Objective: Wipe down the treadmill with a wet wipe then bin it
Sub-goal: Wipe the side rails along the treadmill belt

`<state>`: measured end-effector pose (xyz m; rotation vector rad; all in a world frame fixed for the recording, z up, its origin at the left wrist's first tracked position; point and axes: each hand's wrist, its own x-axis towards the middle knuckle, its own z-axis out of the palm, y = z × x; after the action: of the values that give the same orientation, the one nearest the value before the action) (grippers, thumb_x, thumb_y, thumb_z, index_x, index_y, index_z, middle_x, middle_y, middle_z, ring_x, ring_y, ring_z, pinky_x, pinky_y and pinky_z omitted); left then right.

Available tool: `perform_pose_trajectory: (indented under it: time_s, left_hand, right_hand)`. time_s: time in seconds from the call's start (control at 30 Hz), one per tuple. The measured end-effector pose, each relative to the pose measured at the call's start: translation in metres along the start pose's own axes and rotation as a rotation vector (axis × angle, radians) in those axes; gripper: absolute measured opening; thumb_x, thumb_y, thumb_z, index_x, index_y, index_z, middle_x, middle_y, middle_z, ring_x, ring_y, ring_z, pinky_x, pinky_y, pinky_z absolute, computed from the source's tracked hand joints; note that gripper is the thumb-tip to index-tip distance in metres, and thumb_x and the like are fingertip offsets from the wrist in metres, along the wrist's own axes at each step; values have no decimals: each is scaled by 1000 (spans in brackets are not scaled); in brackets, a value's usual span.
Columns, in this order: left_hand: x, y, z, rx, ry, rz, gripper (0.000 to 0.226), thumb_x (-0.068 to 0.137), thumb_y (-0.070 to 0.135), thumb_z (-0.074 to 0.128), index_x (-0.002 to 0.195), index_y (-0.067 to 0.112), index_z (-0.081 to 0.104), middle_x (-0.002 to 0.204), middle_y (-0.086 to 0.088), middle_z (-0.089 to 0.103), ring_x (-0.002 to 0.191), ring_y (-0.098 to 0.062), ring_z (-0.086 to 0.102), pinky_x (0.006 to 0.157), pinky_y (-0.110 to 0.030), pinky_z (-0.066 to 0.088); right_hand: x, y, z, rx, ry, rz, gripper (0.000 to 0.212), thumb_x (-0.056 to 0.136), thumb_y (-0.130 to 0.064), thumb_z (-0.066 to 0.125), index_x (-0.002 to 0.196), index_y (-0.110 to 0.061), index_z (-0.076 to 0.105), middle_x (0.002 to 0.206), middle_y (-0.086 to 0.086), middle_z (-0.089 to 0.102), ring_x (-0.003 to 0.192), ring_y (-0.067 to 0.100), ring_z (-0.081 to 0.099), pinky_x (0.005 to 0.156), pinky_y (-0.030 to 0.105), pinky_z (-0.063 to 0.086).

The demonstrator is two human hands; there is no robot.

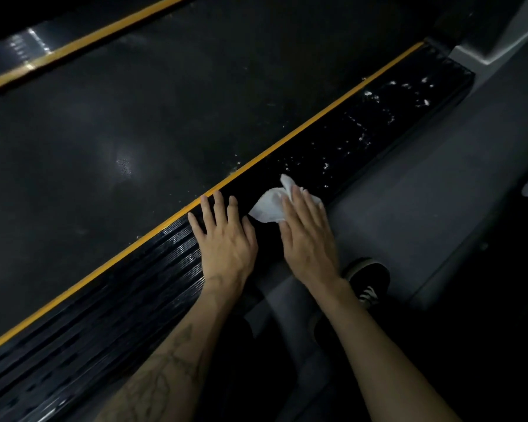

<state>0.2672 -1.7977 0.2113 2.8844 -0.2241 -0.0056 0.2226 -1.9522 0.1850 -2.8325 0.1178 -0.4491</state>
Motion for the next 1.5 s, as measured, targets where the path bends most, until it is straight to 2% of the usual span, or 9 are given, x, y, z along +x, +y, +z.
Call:
perform_pose_trajectory:
  time_s: [0.1,0.27,0.43,0.63,0.8,1.0,1.17,1.37,1.5]
  left_hand:
    - [-1,3,1,4,-7,-8,65,104,43,14,158,12,34,170,-15,18,159,-33,-1,127,-59,-2]
    - [0,3,2,18,-4,-6,64,105,43,16,160,14,29,171,-14,15,159,-33,-3,127,-59,-1]
    - [0,2,5,43,1,-5,63,106,45,16,163,19,24,172,-10,10,159,-31,-6,127,-59,-3]
    - [1,1,8,33,-7,-23,63,106,48,13,164,25,17,173,-4,3,159,-27,-12,127,-57,-3]
    - [2,2,7,31,7,-34,63,106,47,17,164,25,20,173,-3,6,159,-26,-9,127,-57,1]
    - [4,3,4,6,-4,-32,63,105,46,15,164,25,21,173,-3,5,159,-25,-9,127,-57,1]
    - [4,0,5,13,-11,-28,62,106,47,14,164,25,17,173,-3,3,159,-25,-10,128,-56,0]
    - [8,2,7,4,3,-36,63,105,47,14,164,25,17,173,-2,3,159,-25,-11,127,-56,-1]
    - [6,1,7,3,7,-31,62,106,46,16,164,24,18,173,-4,5,159,-26,-9,127,-57,0]
  right_hand:
    - [-5,-11,-1,11,-12,70,54,108,-29,31,159,-9,33,168,15,24,157,28,17,125,52,24]
    - [3,-4,0,-1,-30,-122,52,108,-27,38,159,-13,35,167,12,27,156,28,21,124,51,27]
    - [1,0,-2,15,13,-4,52,108,-24,39,159,-11,35,167,13,27,156,28,21,123,51,27]
    - [1,3,2,76,-20,-193,50,108,-24,45,156,-11,41,165,11,33,155,27,25,121,51,31]
    - [-5,6,-5,80,9,9,52,108,-24,41,159,-13,35,167,11,26,157,25,19,125,50,24]
    - [9,2,4,61,-28,-167,51,108,-26,40,157,-14,39,166,11,31,155,27,24,122,51,29]
    - [-1,-9,2,28,22,29,51,107,-24,43,157,-12,39,165,14,31,155,28,25,122,52,28]
    - [22,-3,5,-5,-50,-112,51,108,-26,34,156,-12,41,164,13,34,154,28,27,123,50,30]
    - [20,9,-1,-5,-32,-4,49,110,-26,33,155,-8,41,165,13,32,155,26,25,124,48,27]
